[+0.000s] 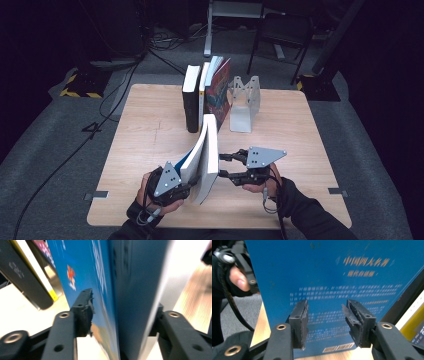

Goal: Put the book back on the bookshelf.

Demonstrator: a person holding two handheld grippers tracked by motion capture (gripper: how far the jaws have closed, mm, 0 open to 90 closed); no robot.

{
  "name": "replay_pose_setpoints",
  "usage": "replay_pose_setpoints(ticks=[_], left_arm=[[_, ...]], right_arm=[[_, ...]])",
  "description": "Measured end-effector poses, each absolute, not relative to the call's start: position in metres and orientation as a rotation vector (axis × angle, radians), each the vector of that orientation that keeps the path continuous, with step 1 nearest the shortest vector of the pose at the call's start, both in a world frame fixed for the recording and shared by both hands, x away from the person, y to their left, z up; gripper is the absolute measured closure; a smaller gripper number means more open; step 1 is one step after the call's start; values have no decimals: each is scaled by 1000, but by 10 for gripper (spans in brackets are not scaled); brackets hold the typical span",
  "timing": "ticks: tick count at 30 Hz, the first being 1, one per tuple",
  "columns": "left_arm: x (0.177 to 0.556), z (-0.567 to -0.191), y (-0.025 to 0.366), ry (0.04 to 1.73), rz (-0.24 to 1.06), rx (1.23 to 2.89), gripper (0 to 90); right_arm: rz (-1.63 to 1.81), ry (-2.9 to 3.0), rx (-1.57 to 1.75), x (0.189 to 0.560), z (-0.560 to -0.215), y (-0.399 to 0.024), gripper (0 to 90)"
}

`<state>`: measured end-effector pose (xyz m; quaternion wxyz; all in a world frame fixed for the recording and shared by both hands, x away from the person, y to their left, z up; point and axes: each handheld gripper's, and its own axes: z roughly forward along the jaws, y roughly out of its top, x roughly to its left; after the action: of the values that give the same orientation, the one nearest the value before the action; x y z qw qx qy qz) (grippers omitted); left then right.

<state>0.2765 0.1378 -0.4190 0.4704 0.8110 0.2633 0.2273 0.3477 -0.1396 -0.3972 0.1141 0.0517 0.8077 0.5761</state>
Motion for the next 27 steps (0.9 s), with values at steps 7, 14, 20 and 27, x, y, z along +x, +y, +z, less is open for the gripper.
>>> replay_pose_setpoints(ticks=[7,14,20,27], left_arm=[[260,-440,135,700,542,2047,366],[254,-466,125,731,484,2135,228],[253,-472,108,753,522,2102,157],[258,-479,103,862,628,1984,185]], right_arm=[[1652,2403,141,345,-406,-134,492],[1629,2428,140,347,-415,-130,454],[1622,2433,151,350,-419,-121,433],[1555,2438,174,353,-434,-101,383]])
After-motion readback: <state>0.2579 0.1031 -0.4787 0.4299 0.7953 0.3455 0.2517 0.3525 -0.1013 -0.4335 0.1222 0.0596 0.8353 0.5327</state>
